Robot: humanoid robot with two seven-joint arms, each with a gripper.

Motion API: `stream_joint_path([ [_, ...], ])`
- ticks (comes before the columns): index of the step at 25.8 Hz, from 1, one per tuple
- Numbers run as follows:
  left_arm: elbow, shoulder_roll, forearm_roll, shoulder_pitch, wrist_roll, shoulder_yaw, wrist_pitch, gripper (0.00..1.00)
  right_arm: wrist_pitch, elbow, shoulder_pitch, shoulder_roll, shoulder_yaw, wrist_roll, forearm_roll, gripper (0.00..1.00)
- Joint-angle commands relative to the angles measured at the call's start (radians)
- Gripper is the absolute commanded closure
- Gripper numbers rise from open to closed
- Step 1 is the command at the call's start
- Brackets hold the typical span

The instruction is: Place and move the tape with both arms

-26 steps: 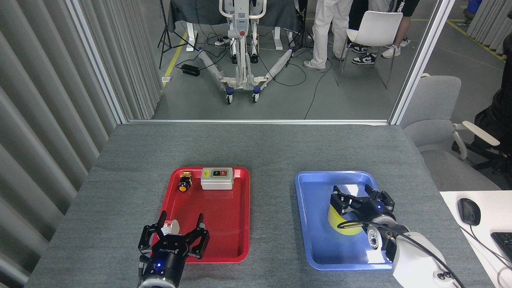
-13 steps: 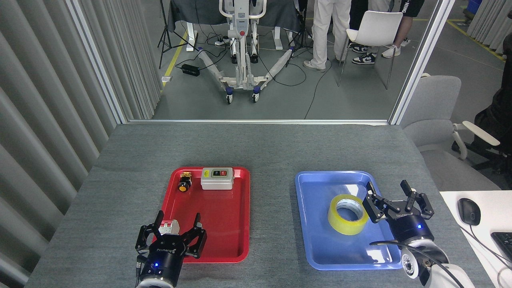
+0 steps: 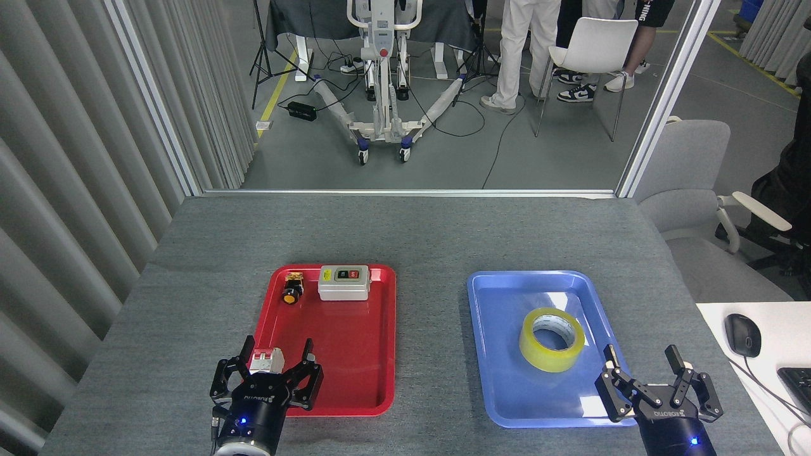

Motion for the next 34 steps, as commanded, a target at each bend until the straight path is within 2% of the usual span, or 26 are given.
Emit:
stream_joint_path([
  [1, 0.002, 0.0, 0.001, 0.0, 0.0, 0.003, 0.0, 0.0, 0.009, -0.051, 0.052, -0.002, -0.001, 0.008, 0.0, 0.01],
  [6, 0.003, 0.0, 0.008, -0.008, 0.0, 0.003, 0.0, 0.0, 0.029, -0.046, 0.063, -0.016, 0.002, 0.008, -0.006, 0.0],
  [14, 0.009, 0.001, 0.009, -0.013, 0.0, 0.004, 0.0, 0.0, 0.029, -0.023, 0.06, -0.008, 0.052, -0.002, -0.012, 0.0],
  [34, 0.023, 0.006, 0.011, -0.011, 0.002, 0.018, 0.0, 0.0, 0.022, 0.001, 0.04, 0.0, 0.062, -0.002, -0.014, 0.0],
])
